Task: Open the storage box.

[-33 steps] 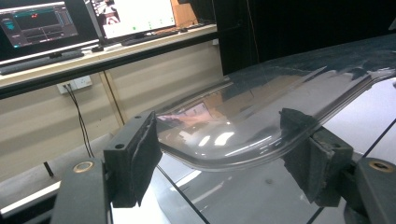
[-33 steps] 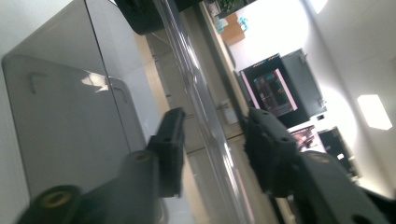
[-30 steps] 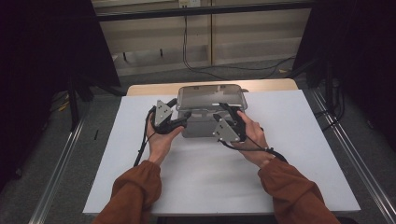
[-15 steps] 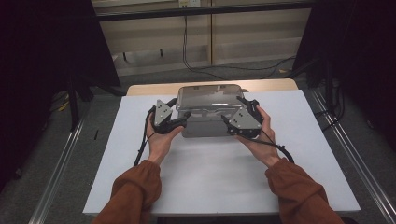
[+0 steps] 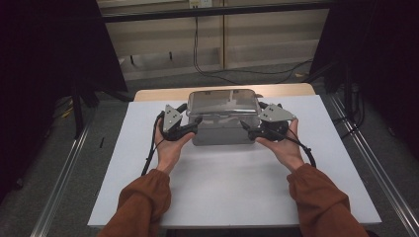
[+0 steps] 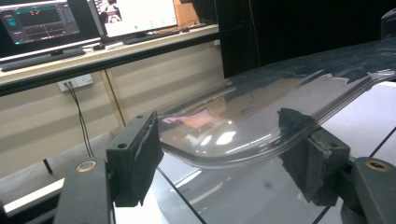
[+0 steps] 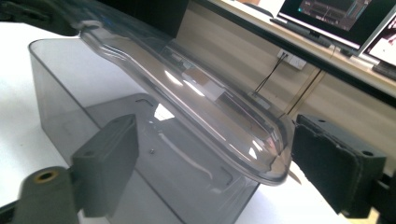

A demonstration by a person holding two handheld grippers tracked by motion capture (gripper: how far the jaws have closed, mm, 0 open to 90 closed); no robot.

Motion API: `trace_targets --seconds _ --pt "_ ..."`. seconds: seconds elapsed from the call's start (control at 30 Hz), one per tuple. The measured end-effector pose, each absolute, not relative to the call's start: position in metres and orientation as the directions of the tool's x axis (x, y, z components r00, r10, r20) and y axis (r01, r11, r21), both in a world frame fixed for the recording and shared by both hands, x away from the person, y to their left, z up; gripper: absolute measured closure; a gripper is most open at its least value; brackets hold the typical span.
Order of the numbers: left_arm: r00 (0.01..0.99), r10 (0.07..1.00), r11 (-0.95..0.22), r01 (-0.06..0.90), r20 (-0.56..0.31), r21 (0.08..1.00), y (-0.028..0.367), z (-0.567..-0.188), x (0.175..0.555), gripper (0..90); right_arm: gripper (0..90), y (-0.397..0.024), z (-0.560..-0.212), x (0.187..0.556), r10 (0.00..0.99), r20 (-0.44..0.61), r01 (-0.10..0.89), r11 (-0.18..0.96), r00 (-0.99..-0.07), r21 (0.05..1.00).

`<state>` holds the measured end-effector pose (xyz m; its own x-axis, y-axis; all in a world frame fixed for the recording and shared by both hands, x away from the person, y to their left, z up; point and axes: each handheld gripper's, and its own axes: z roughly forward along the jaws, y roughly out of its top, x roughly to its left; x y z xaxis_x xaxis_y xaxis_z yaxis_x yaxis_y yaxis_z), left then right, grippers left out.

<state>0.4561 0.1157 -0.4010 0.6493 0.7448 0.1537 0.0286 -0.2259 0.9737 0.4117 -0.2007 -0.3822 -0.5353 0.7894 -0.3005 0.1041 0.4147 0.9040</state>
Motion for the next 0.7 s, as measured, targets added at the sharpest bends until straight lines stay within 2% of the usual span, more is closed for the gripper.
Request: trace_targets --seconds 0.07,0.13,0.33,0.7 --pt "0.651 0.744 -0.217 0.027 0.147 0.976 0.116 -0.400 0.456 31.3 10.7 -0.204 -0.384 0.416 0.793 -0.281 0.115 0.400 -0.540 0.909" --pt "0.653 0.743 -0.213 0.028 0.144 0.977 0.116 -0.399 0.457 31.3 12.1 -0.206 -0.386 0.420 0.800 -0.265 0.116 0.382 -0.538 0.917" --pt "0.656 0.742 -0.206 0.020 0.142 0.978 0.117 -0.394 0.459 31.9 21.9 -0.206 -0.383 0.423 0.806 -0.255 0.093 0.355 -0.534 0.930" --pt "0.654 0.744 -0.197 0.018 0.137 0.980 0.117 -0.386 0.463 33.9 30.0 -0.211 -0.378 0.429 0.813 -0.241 0.059 0.319 -0.531 0.946"
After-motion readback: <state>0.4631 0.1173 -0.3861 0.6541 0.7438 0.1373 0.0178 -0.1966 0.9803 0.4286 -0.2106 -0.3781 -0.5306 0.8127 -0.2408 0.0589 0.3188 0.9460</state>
